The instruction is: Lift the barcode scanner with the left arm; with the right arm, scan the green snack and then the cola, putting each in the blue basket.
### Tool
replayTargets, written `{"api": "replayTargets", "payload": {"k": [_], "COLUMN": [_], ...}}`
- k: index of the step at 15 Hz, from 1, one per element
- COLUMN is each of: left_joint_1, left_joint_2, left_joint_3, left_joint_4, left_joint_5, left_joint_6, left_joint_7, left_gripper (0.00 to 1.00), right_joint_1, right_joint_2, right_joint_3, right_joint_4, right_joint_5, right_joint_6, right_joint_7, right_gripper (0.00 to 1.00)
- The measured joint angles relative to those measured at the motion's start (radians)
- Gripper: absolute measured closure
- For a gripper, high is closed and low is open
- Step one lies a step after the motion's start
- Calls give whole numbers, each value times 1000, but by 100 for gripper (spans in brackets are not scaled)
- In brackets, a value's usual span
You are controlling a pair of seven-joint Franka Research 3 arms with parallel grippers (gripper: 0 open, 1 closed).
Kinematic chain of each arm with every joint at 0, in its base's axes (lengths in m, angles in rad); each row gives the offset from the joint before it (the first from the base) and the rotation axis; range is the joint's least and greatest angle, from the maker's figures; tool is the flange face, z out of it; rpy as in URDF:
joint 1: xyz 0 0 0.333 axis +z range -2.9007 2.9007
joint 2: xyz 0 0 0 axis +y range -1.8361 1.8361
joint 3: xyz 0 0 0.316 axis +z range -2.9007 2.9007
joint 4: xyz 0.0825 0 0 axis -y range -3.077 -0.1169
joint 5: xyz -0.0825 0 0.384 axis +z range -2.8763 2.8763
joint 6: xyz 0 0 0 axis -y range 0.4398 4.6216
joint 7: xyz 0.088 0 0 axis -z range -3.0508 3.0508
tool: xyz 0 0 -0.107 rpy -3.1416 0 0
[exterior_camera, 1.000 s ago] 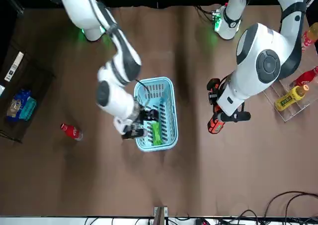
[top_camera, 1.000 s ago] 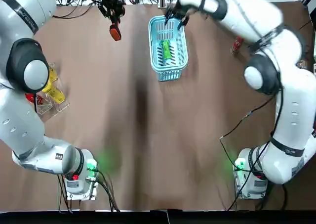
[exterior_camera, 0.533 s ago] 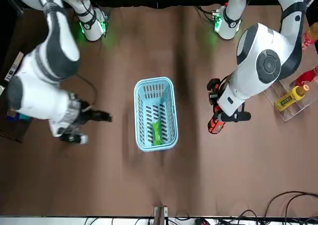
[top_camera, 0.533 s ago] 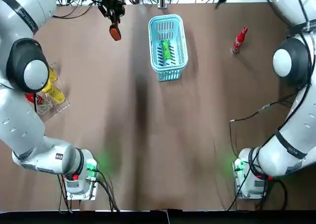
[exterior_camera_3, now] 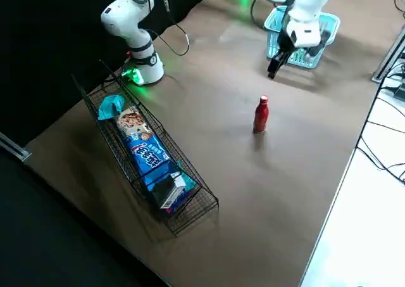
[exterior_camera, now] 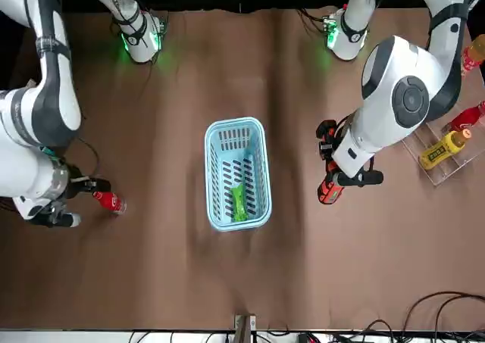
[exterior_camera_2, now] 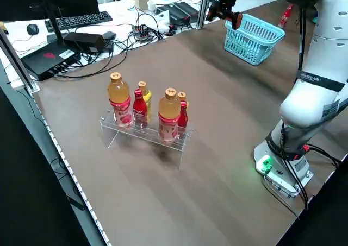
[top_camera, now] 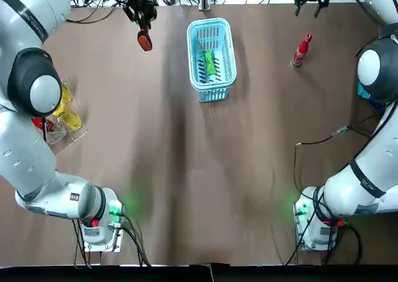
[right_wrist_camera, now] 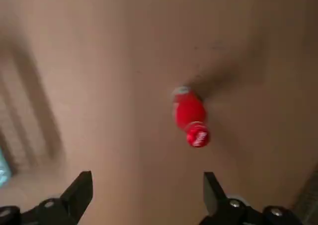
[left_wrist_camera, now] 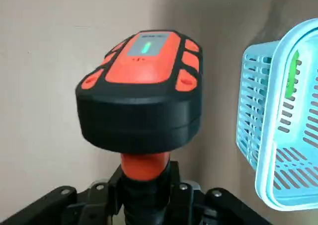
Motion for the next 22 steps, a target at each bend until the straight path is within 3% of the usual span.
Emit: {"api": "replayTargets", "payload": {"k": [5, 7, 13, 15, 19, 22], "left_joint_1": [1, 0, 0, 0, -1, -3], "left_joint_2": [7, 9, 10, 10, 10, 11], "left_joint_3": [0, 0, 0, 0, 0, -1], "left_joint_4": [0, 0, 0, 0, 0, 0], "left_joint_5": [0, 0, 0, 0, 0, 0], "left_joint_6": [0, 0, 0, 0, 0, 0], "left_joint_7": [0, 0, 1, 1, 0, 0], "left_gripper": [63, 63, 63, 63, 63, 63], "right_joint_1": [-51, -55, -57, -58, -66, -66], "right_joint_2": [3, 4, 3, 3, 8, 28], "right_joint_3": [0, 0, 1, 1, 1, 1], "right_joint_4": [-140, -175, -224, -226, -232, -234], "right_joint_5": [-16, -17, -21, -22, -22, -22], "right_joint_6": [157, 189, 194, 198, 291, 320], "right_joint_7": [-74, -78, -90, -124, -152, -158], "right_gripper": [6, 14, 30, 31, 33, 41]}}
